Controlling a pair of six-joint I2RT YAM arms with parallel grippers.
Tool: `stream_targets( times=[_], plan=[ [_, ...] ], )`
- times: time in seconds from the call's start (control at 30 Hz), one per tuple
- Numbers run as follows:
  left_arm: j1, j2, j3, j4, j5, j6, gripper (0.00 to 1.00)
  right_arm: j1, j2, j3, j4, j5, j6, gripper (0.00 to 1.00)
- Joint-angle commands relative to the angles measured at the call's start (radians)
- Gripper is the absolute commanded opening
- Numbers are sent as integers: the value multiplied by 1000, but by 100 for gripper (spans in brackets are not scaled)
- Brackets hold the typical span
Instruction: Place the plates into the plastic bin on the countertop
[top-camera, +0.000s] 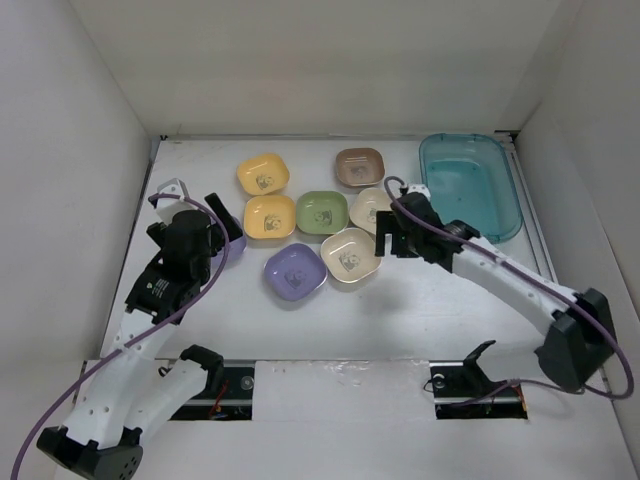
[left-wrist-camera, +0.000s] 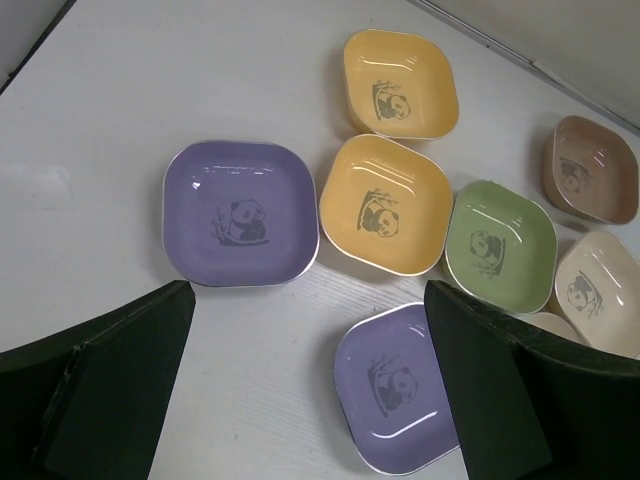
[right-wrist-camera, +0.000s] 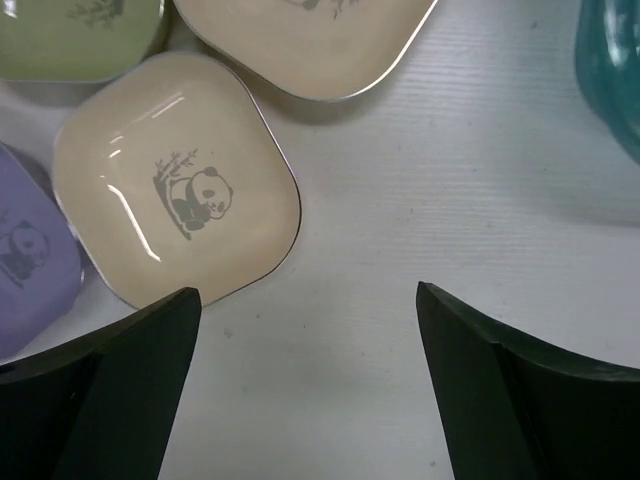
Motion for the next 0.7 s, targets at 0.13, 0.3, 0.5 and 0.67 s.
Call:
stream_targets(
  times=[0.13,0.3,0.5,0.67],
  plan=[
    [-3,-30,3,22,20,2,100,13,229,8,209,-58,55,84],
    [-3,-50,3,22,29,2,100,13,378,-4,271,-81,84,76],
    [-3,-68,3,22,29,2,100,13,393,-53,280,-59,107,45],
    [-3,-77,3,22,38,11,100,13,327,-73,234,3,140,37]
  ],
)
